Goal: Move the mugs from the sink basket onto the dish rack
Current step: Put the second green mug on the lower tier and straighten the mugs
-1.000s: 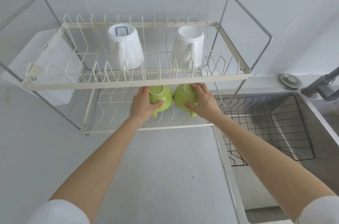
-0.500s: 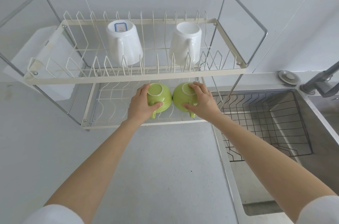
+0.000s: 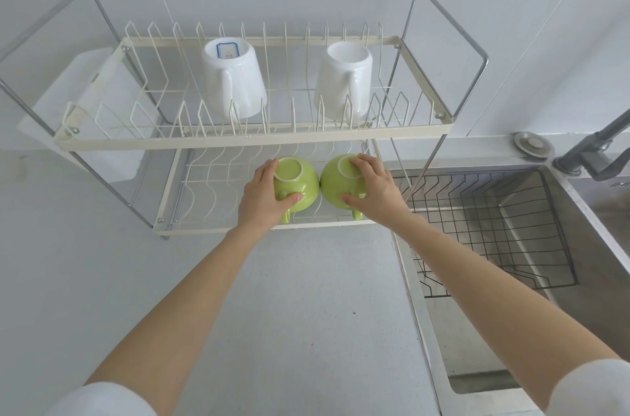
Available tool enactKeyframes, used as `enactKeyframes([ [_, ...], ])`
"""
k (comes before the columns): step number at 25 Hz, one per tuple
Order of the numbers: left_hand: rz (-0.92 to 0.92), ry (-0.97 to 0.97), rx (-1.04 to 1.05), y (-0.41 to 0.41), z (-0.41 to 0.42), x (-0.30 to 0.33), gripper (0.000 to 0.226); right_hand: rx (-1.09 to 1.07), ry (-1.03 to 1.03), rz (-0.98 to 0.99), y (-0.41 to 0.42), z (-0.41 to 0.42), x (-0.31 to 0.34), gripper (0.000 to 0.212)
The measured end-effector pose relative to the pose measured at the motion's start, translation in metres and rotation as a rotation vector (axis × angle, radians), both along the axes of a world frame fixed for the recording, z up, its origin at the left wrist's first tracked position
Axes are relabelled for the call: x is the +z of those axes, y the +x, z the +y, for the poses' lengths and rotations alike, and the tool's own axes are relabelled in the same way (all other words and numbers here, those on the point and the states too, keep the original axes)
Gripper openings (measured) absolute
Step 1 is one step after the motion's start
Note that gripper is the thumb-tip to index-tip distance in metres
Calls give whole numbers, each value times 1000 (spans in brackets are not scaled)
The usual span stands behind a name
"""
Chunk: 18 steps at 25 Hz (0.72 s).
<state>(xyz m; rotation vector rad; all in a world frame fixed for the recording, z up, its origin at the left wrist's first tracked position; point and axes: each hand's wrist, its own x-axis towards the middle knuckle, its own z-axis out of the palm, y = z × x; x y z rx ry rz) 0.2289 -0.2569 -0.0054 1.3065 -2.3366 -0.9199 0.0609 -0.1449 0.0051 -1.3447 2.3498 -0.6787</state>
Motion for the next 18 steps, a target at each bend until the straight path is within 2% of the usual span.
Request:
enactKeyframes([
  [18, -11, 12, -22, -1, -4, -2, 80, 21, 65, -10, -1, -5, 9, 69],
])
